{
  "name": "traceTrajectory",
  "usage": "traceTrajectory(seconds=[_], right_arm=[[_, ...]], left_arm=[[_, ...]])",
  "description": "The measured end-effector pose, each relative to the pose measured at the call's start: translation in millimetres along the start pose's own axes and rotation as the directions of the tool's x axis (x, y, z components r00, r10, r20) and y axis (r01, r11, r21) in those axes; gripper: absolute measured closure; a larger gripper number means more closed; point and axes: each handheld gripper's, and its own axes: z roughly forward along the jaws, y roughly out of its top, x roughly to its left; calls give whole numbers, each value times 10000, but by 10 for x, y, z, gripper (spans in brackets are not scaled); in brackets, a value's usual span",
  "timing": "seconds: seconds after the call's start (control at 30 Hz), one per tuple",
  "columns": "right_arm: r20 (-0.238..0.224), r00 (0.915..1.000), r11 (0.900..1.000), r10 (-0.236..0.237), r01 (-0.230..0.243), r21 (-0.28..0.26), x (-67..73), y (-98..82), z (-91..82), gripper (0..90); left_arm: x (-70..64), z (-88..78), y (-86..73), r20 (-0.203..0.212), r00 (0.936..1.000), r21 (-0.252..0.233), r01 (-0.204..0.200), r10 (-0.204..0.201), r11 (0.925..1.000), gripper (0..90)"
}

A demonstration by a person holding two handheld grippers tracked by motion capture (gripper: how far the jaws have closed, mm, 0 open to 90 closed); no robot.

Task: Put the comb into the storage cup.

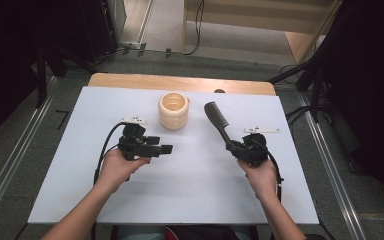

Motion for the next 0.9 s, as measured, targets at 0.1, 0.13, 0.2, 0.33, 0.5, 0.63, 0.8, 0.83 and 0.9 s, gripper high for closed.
traceTrajectory(seconds=[0.1, 0.13, 0.2, 0.33, 0.5, 0.63, 0.8, 0.83, 0.9], right_arm=[[-7, 10000, 9999, 77, -77, -104, 14, -14, -16, 703], [-29, 10000, 9999, 84, -84, -147, 16, -17, -18, 703], [-46, 9999, 9997, 106, -107, -240, 32, -24, -27, 703], [-32, 9999, 9993, 132, -133, -357, 65, -47, -32, 703], [-50, 9998, 9987, 203, -205, -457, 101, -75, -37, 703], [-8, 9998, 9983, 214, -215, -540, 130, -101, -45, 703], [10, 9998, 9972, 220, -219, -717, 163, -122, -52, 704], [26, 9997, 9970, 228, -226, -742, 172, -129, -54, 703], [8, 9997, 9968, 230, -229, -771, 183, -139, -54, 703]], left_arm=[[-45, 45, 43, 43, 10000, -44, -90, 90, 9999, 270], [-59, 60, 54, 52, 10000, -57, -82, 82, 10000, 270], [-77, 100, 81, 58, 9999, -5, -114, 114, 9999, 270], [-92, 171, 123, 65, 9999, -16, -95, 95, 10000, 270], [-121, 247, 162, 38, 10000, 29, -92, 92, 10000, 270], [-154, 300, 186, 6, 9999, 22, -153, 153, 9999, 270], [-184, 368, 229, 47, 10000, -88, -40, 41, 10000, 270], [-192, 381, 238, 43, 10000, -83, -22, 22, 10000, 270], [-207, 412, 257, 86, 10000, -110, -7, 8, 9999, 270]])
